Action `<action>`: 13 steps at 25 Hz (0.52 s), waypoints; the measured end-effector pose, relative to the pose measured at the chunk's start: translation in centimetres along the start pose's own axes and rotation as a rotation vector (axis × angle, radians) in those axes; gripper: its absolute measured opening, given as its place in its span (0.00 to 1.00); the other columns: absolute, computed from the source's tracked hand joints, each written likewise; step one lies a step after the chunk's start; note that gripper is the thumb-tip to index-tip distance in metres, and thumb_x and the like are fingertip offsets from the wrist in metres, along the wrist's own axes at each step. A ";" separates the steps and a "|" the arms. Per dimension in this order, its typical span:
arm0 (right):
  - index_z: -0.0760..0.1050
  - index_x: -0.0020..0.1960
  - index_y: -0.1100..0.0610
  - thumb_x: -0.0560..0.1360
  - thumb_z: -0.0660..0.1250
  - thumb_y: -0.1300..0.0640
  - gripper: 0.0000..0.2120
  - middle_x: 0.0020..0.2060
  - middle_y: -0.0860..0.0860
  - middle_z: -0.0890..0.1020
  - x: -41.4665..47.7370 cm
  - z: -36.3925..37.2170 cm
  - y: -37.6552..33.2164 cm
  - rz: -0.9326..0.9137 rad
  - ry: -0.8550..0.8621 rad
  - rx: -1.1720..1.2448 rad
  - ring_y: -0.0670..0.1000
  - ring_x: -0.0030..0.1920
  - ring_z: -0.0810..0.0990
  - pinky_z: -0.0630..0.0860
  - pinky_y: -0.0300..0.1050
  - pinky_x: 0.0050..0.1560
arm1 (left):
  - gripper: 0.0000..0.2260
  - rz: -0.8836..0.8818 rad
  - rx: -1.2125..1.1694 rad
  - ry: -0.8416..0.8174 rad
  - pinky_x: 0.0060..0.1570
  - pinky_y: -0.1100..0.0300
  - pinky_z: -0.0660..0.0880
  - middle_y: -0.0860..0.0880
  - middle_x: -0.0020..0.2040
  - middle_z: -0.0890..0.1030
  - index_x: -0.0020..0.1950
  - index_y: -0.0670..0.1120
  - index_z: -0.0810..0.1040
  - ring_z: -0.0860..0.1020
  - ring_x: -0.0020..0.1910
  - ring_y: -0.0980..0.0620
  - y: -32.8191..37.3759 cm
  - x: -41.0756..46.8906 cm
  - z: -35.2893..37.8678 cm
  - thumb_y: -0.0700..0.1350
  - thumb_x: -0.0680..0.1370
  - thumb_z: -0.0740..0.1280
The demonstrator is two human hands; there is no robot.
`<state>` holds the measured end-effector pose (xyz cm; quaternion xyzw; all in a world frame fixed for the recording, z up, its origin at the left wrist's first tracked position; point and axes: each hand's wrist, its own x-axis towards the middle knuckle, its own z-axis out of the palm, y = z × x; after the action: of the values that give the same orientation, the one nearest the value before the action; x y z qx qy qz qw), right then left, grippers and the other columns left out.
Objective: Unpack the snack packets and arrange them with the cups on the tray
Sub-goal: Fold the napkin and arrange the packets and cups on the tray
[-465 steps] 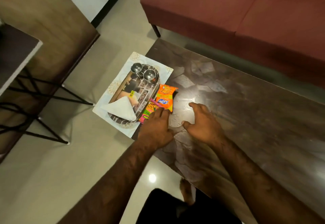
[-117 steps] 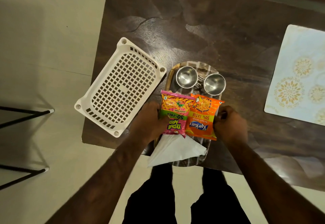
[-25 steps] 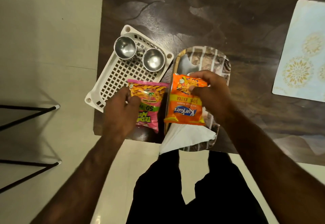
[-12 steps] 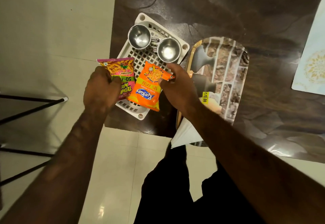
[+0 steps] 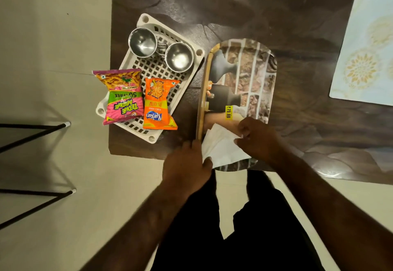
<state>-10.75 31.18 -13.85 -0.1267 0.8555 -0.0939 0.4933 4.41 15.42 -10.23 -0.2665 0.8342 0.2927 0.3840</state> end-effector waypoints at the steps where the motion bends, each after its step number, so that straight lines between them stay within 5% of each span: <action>1: 0.75 0.60 0.49 0.72 0.75 0.47 0.19 0.57 0.49 0.82 -0.3 0.2 0.6 -0.004 -0.015 -0.018 0.55 0.57 0.82 0.79 0.55 0.60 | 0.23 -0.051 0.058 -0.036 0.55 0.50 0.77 0.48 0.62 0.78 0.68 0.50 0.67 0.79 0.58 0.44 0.7 0.0 1.3 0.62 0.79 0.62; 5: 0.73 0.60 0.49 0.72 0.75 0.45 0.21 0.54 0.47 0.81 -0.4 1.0 2.0 -0.071 -0.028 -0.063 0.54 0.56 0.82 0.80 0.53 0.56 | 0.29 -0.177 0.020 0.010 0.53 0.48 0.79 0.46 0.63 0.78 0.70 0.49 0.59 0.82 0.57 0.42 1.8 0.5 3.7 0.62 0.78 0.66; 9: 0.76 0.59 0.48 0.74 0.74 0.48 0.16 0.47 0.43 0.78 -0.2 1.1 3.0 -0.112 -0.057 0.011 0.51 0.52 0.81 0.71 0.44 0.47 | 0.25 -0.264 -0.153 0.021 0.51 0.50 0.79 0.47 0.57 0.80 0.62 0.49 0.68 0.82 0.54 0.42 1.7 1.6 2.9 0.62 0.74 0.70; 13: 0.78 0.56 0.47 0.75 0.74 0.54 0.11 0.48 0.41 0.77 -0.6 0.4 3.9 -0.171 -0.092 0.132 0.49 0.52 0.81 0.71 0.38 0.45 | 0.11 -0.365 -0.661 -0.005 0.45 0.47 0.83 0.45 0.53 0.80 0.50 0.48 0.75 0.82 0.51 0.43 1.6 2.5 1.7 0.49 0.76 0.74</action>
<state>-10.58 35.03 -14.66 -0.1704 0.8099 -0.1859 0.5296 2.69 17.16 -12.70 -0.5198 0.6326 0.4732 0.3250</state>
